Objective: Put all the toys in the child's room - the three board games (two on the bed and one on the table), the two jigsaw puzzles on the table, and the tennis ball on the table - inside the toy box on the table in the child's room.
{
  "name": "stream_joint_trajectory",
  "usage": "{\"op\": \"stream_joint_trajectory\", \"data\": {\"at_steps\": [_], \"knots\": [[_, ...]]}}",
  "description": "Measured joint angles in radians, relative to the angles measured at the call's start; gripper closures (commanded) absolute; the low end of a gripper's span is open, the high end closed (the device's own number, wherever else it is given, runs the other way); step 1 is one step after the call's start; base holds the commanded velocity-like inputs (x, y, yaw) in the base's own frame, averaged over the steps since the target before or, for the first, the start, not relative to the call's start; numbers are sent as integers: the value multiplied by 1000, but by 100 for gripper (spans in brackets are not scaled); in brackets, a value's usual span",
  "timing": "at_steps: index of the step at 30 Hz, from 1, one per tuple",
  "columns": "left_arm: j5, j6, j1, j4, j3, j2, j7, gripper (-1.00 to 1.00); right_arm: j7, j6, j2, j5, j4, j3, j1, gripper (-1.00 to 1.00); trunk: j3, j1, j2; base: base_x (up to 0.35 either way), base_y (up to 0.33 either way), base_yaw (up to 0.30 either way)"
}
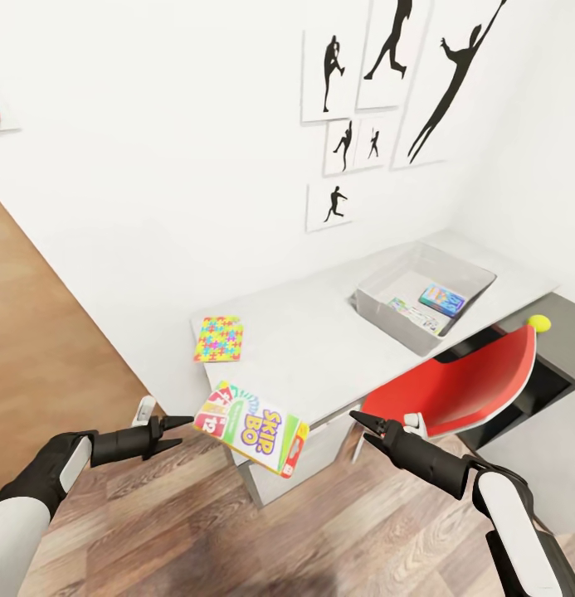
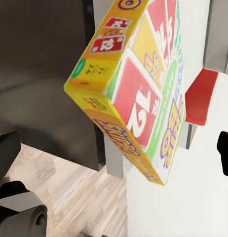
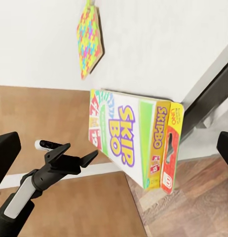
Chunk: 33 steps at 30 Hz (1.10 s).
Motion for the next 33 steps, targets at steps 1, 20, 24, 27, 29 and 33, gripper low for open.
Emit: {"op": "stream_joint_trajectory", "data": {"at_steps": [1,20,24,27,29,33], "knots": [[0,0,0,0,0,0,0,-100,0,0,0,0,0,0,0,-100,0,0,0,91,-102,0],[0,0,0,0,0,0,0,-100,0,0,0,0,0,1,1,-100,0,0,0,78,-30,0],[0,0,0,0,1,0,0,-100,0,0,0,0,0,1,1,-100,0,0,0,8,0,0],[0,0,0,0,1,0,-1,-100,0,0,0,0,0,1,1,-100,0,0,0,3,0,0],[0,0,0,0,1,0,-1,-100,0,0,0,0,0,1,1,-100,0,0,0,1,0,0],[0,0,0,0,2,0,-1,-100,-1,0,0,0,0,0,0,-100,0,0,0,0,0,0]]}}
